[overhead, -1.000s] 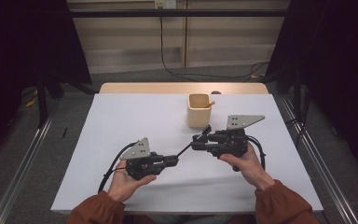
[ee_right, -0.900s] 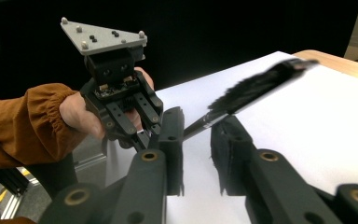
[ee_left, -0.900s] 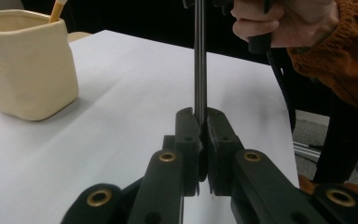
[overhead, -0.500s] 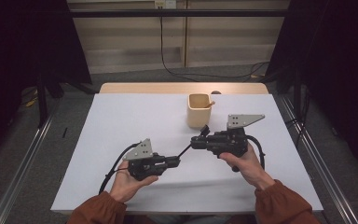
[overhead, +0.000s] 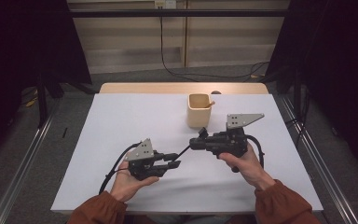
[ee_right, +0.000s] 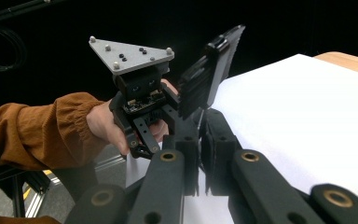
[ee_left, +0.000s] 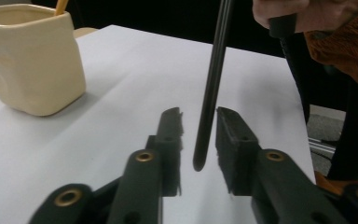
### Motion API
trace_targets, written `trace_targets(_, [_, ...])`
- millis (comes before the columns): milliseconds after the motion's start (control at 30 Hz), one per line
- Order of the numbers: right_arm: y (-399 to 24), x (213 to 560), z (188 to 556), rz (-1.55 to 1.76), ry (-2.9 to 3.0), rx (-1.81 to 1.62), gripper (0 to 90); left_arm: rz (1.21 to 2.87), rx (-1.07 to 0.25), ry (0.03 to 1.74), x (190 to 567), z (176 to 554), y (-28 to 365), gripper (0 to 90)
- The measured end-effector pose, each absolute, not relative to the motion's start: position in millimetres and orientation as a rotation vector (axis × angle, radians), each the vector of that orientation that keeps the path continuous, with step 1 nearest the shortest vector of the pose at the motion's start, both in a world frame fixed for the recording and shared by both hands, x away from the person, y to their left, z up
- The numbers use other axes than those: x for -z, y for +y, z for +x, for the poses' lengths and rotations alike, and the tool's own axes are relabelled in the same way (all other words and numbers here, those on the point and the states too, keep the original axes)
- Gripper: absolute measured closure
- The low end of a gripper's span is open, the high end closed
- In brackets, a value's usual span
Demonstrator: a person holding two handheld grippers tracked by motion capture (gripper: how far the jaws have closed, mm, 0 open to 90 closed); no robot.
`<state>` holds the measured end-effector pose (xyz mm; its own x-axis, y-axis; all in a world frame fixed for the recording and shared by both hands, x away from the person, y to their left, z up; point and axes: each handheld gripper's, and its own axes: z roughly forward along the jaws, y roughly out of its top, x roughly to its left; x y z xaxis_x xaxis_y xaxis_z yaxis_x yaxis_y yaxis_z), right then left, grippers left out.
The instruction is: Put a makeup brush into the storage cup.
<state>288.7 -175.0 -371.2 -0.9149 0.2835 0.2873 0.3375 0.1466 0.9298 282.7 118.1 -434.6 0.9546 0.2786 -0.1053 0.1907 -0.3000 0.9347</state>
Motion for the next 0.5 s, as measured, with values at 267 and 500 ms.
trace_targets(267, [-178.7, 370.5, 289.2, -0.658, -2.356, 1.923, 85.4, 1.844, -0.111, 0.399, 434.5, 282.5, 120.1, 50.5])
trace_targets(500, [-181.4, 370.5, 290.2, -0.675, -2.367, 1.922, 85.3, 1.819, -0.144, 0.463, 432.3, 283.0, 124.1, 27.7])
